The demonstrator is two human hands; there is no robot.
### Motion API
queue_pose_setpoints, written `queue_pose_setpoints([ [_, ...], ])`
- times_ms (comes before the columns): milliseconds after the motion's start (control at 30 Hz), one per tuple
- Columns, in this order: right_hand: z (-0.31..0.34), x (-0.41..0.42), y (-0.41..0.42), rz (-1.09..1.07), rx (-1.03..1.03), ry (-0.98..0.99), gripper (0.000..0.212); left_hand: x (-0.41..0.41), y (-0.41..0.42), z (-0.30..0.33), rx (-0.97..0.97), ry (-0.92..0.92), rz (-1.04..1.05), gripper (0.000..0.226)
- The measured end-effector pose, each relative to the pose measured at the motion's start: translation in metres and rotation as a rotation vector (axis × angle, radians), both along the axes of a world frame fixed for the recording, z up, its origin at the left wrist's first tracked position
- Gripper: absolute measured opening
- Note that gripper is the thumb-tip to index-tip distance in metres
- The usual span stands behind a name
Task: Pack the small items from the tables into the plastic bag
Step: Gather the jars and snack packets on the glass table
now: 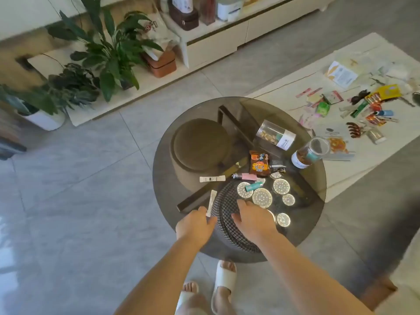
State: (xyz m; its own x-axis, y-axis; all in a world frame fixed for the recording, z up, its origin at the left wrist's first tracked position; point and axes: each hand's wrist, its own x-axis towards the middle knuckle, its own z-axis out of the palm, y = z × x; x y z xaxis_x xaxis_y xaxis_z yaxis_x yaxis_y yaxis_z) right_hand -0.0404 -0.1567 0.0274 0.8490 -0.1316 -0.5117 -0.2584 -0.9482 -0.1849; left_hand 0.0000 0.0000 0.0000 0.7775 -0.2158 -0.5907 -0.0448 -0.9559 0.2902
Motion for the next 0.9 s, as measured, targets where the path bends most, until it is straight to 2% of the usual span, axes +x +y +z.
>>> queue_pose_setpoints([
  [300, -0.063, 0.039, -0.022, -0.008, 0.026, 0.030, 0.041, 0.037, -0.026, -0.052, 0.042, 0.038, 0.002, 0.046],
  [900, -0.182, 0.089, -0.012, -0.124, 0.083, 0.122, 0.037, 0.097, -0.039, -0.187, 0.121, 0.109, -0.161, 0.024],
])
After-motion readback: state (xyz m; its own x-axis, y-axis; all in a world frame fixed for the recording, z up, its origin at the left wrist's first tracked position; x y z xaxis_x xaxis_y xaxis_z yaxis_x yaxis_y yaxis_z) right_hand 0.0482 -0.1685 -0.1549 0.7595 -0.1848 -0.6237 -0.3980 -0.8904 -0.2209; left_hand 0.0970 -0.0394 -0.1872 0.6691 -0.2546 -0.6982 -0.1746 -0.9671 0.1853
